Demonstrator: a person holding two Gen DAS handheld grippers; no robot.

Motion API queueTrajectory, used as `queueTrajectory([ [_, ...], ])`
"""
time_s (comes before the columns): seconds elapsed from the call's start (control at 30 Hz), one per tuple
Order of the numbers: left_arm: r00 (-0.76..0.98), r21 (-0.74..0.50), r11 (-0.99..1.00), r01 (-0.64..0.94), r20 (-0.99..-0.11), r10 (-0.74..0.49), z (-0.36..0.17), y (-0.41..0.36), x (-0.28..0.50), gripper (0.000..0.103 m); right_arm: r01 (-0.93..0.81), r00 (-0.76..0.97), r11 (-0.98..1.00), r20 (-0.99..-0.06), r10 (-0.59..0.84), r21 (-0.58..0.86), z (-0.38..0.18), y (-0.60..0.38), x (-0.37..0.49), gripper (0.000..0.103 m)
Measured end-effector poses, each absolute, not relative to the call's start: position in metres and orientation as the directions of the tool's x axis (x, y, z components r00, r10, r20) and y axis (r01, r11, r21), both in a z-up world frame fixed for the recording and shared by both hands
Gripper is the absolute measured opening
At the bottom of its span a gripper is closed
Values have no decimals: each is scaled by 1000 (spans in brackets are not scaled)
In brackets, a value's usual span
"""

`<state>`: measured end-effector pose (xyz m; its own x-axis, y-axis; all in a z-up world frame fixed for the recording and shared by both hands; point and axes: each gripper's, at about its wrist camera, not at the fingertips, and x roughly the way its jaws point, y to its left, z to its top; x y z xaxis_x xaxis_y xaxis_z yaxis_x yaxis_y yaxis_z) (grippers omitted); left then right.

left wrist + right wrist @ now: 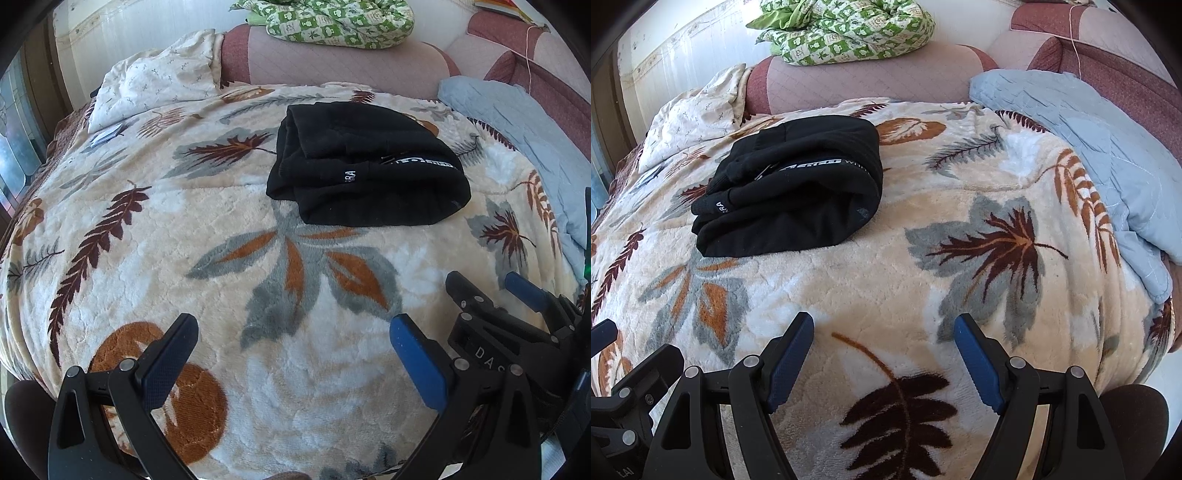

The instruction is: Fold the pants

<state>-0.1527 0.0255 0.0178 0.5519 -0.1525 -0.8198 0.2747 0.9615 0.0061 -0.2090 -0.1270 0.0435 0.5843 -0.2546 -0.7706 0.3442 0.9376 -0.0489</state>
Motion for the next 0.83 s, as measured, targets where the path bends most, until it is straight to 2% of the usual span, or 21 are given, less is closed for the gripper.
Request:
queueTrajectory([
  [0.27,536,10,965,263,-833,-137,10,30,-151,103,309,575,945,-770,-275,-107,48,-119,-192,83],
  [0.83,539,-10,969,247,-830,-145,15,38,-146,103,277,572,952,-774,-271,-128,46,-110,-188,83],
])
